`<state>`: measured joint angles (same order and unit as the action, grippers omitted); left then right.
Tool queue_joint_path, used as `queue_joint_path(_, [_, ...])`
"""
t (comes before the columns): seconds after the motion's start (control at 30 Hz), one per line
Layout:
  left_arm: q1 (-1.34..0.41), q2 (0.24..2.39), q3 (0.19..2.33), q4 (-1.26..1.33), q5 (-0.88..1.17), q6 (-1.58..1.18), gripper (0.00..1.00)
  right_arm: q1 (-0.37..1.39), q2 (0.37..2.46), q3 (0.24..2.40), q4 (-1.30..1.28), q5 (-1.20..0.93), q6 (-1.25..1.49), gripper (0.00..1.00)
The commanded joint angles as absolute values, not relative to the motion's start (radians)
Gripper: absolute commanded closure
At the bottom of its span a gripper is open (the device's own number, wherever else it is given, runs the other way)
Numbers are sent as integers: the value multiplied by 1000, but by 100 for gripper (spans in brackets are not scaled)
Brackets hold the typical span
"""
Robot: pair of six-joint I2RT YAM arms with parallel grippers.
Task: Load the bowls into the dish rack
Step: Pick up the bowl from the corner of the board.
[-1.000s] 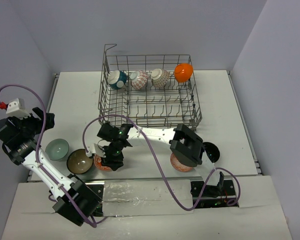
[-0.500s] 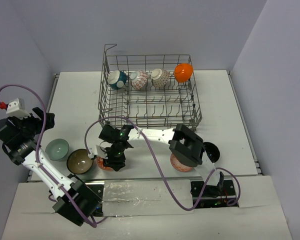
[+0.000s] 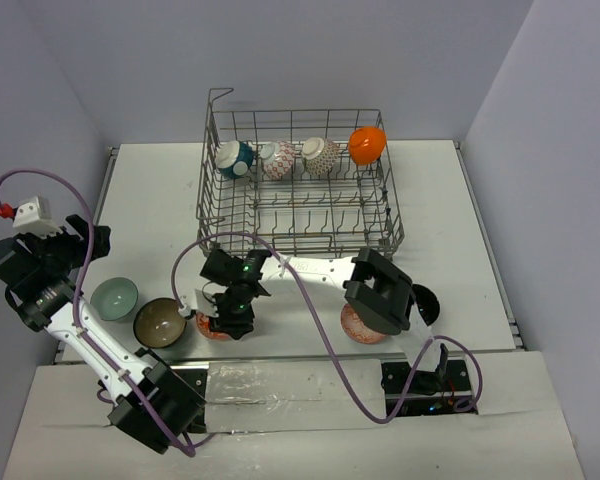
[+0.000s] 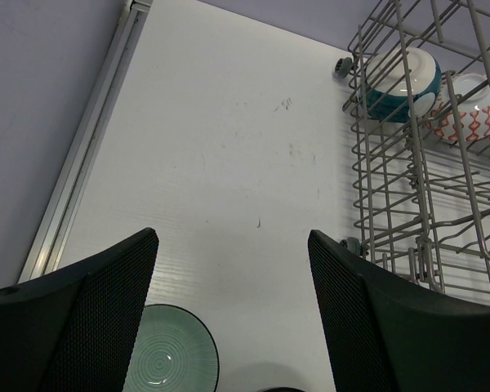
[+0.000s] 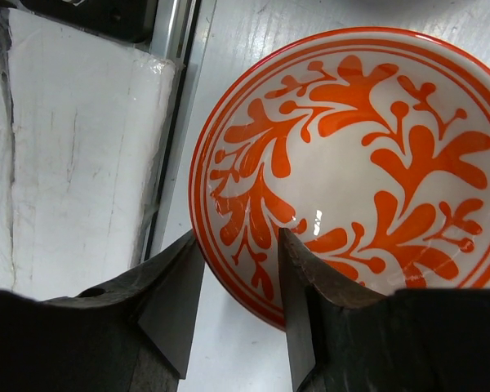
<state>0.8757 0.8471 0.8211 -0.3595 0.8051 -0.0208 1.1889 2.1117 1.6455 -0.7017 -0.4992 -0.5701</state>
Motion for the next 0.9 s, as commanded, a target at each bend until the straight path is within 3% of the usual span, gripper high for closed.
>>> queue_joint_path(0.0, [881, 833, 818, -331, 839, -31, 20, 1195, 2019, 1640, -706, -477, -574, 52])
queue_joint_path(0.2, [879, 831, 819, -331, 838, -29, 20, 1193, 2022, 1649, -709, -466, -574, 57])
queue_joint_path(0.43, [879, 834, 815, -331, 838, -26, 20, 1193, 2033, 1664, -723, -472, -575, 68])
queue_joint_path(0.87, [880, 827, 819, -341, 847, -25, 19, 1192, 1979, 1628, -745, -486, -571, 100])
